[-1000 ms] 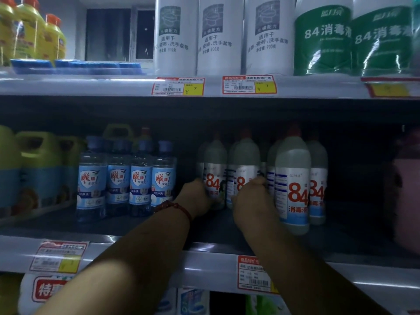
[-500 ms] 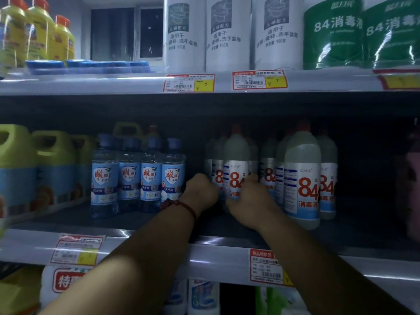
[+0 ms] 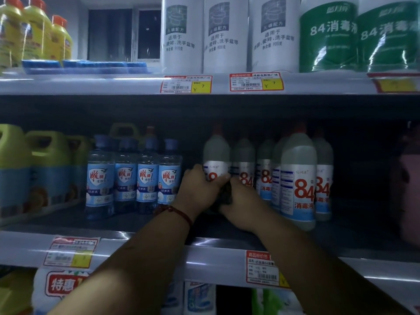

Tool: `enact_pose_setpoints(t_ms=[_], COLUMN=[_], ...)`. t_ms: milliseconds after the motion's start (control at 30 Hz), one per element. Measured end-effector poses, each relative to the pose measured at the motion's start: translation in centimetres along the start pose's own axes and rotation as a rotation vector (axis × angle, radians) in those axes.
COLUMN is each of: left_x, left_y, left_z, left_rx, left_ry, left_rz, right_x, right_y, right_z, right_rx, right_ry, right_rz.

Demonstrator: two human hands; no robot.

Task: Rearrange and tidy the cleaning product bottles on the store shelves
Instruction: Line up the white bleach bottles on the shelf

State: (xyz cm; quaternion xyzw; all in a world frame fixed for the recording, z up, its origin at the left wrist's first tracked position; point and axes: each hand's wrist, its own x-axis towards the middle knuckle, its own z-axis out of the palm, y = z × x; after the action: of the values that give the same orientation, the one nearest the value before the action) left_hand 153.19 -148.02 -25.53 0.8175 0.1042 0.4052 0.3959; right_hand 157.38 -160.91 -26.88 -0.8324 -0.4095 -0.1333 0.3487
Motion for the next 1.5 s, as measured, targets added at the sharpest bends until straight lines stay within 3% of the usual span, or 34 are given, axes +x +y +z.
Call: enact_pose_setpoints(t_ms=[133,267,467,567,667,800,1033,1267,1500], left_x=[0.0,-0.2,-0.5,-0.5,-0.5,-0.9,-0.6,-1.1,-1.7], left_y=[0.0,0.0,0.2,0.3,0.4,0.4,0.3,-0.1,0.6], left_z=[-0.2,-0.7,-1.1,-1.1,-0.7,-0.7,-0.6,-0.2,-0.3], left_rx=[-0.003,0.031,0.112,0.116,0.135,0.217,0.463,0.481,0.71], left_ry=[0.029,-0.077,-0.108,-0.117,-0.074,0.008,-0.071,-0.111,-0.058], left_rz=[-0.007,-0.032,-0.023,-0.051,-0.074,-0.094,-0.226,-0.266,-0.132], right_x=[-0.1,-0.7,-3.9,-5.9,-6.4,-6.2,-6.1,-5.5,-4.3], right_y=[0.1,-0.4,-1.0,0.9,2.8,3.2,3.2,3.4,3.3], right_z=[-0.1,-0.9,-5.9,-7.7,-8.1,-7.8,-7.3,-6.8,-7.0], right_rx=[0.003,-0.025,-0.307,-0.408,-0.343,-0.331,-0.388,-0.27,-0.162], right_ry=[0.006,0.087,0.585,0.786,0.726,0.639,0.583,0.559,0.43], right_rz=[-0.007,-0.024,-0.294,-0.144,0.075,0.181,0.115,0.04,0.007])
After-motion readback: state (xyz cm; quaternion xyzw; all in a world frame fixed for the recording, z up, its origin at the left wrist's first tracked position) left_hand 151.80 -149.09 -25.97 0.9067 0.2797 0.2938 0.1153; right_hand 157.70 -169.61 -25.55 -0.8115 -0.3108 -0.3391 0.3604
